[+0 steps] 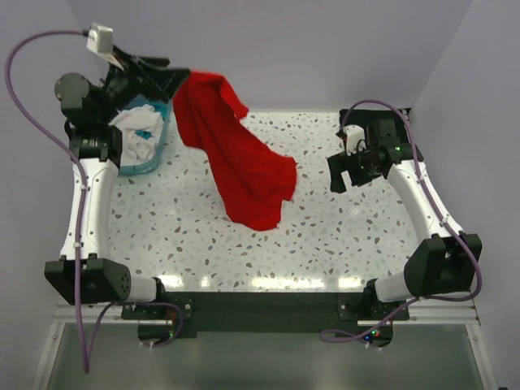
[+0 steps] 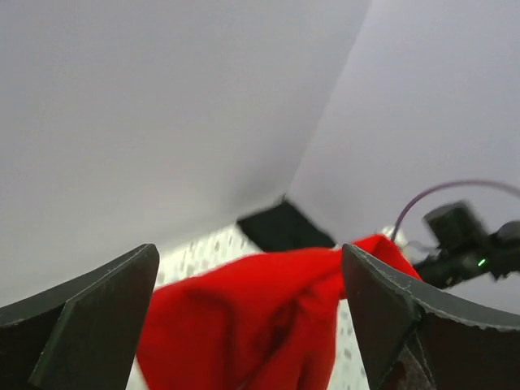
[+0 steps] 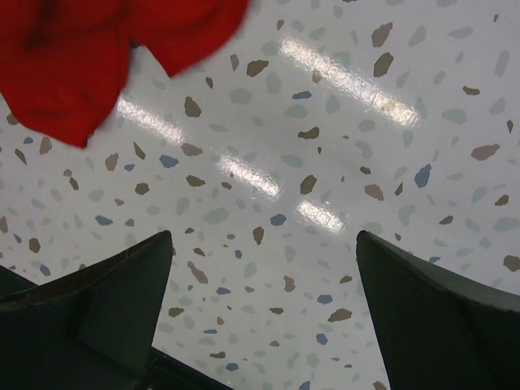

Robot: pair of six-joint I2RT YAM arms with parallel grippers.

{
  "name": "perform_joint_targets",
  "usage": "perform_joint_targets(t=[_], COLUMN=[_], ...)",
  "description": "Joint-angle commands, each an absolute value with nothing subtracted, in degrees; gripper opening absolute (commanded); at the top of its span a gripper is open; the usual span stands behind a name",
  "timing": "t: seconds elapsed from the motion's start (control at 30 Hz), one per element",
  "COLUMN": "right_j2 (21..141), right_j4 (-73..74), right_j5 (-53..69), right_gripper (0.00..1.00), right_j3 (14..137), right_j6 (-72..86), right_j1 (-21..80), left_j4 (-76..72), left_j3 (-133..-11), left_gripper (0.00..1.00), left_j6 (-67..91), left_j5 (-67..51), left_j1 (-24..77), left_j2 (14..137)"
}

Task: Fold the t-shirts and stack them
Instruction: Move the tshirt to the center of the board

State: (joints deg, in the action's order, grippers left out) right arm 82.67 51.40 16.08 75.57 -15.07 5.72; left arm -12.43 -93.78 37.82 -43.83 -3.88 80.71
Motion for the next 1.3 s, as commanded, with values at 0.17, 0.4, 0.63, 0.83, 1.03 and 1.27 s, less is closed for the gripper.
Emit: perform_joint_targets(t=[0.17,0.4,0.63,0.83,1.03,1.27], right_j2=[80.59,89.01,101.49,106.87,111.35,116.80], right_j4=[51.24,46.42,38.16,33.32,30.77,31.38], right_j5=[22.84,22.24,17.42,7.05,0.19,-5.44], right_gripper=[0.99,0.87,0.70,0.68,0.73,0.76], right_j3=[71.28,71.63,76.19,79.80,82.87,85.08], right_j6=[-18.46,-15.74,-9.07,-6.60,-6.50,-7.21], right_j1=[5.89,10.98,16.52,16.87,17.75,18.90], left_j4=[10.54,26.78,35.62,27.96,24.27,19.34], left_j3=[-72.96,-73.48,-68.14,-66.18,-67.14,-76.63], left_gripper=[1.00,0.91,0.76,0.84,0.85,0.84], left_j6=[7.61,-12.89,-28.21,-28.12,-29.44,-28.56], left_j5=[-48.16,-46.93,-41.23,-33.76,-30.15,-30.41], left_j1=[-15.03,-12.40,1.81,11.76,16.08,17.14], left_j2=[75.15,81.55,84.55,86.92,92.63,101.49])
